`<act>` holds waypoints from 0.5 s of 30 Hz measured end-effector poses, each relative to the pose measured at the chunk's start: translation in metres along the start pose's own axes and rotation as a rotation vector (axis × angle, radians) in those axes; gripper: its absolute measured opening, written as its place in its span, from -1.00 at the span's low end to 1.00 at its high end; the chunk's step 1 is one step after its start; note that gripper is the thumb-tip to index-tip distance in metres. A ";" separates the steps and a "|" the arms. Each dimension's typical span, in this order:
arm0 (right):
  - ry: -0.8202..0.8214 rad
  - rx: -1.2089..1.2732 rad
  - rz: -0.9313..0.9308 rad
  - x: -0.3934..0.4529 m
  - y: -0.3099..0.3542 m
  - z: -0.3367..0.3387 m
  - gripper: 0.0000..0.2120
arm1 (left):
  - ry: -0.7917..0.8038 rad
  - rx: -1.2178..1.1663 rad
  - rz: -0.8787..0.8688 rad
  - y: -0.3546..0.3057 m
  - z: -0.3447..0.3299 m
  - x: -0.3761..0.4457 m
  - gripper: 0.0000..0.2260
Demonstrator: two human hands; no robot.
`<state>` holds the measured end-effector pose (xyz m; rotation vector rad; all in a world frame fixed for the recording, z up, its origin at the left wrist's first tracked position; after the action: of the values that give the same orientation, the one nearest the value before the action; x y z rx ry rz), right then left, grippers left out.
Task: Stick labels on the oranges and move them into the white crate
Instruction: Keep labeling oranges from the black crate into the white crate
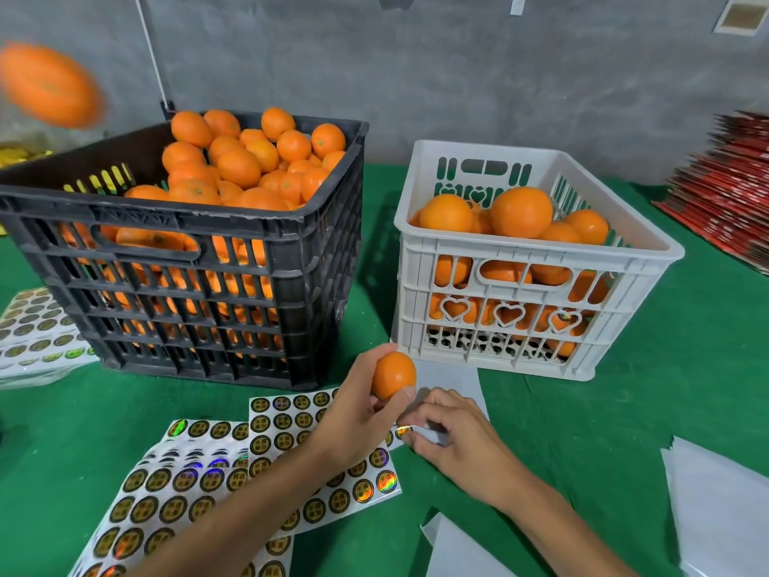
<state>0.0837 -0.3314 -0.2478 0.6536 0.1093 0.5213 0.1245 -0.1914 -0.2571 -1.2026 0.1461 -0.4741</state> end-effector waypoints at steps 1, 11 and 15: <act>0.004 0.010 0.000 0.001 0.000 -0.001 -0.85 | 0.003 -0.001 -0.004 0.000 -0.001 0.000 -0.41; 0.055 0.209 -0.041 0.008 0.005 -0.001 -0.80 | -0.004 0.043 0.007 -0.003 0.001 0.001 -0.41; 0.054 0.245 -0.042 0.010 0.006 0.001 -0.85 | -0.006 0.037 0.008 0.000 0.001 0.003 -0.45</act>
<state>0.0896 -0.3232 -0.2427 0.8741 0.2398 0.4892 0.1272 -0.1919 -0.2564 -1.1671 0.1368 -0.4646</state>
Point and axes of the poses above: each hand's wrist, its own x-axis towards the middle knuckle, its own z-axis out of the back of the hand, y = z × x, the point moved 9 cm from there along x, towards the middle knuckle, and after that the axes turned 10 degrees about y, right-handed, at the moved point
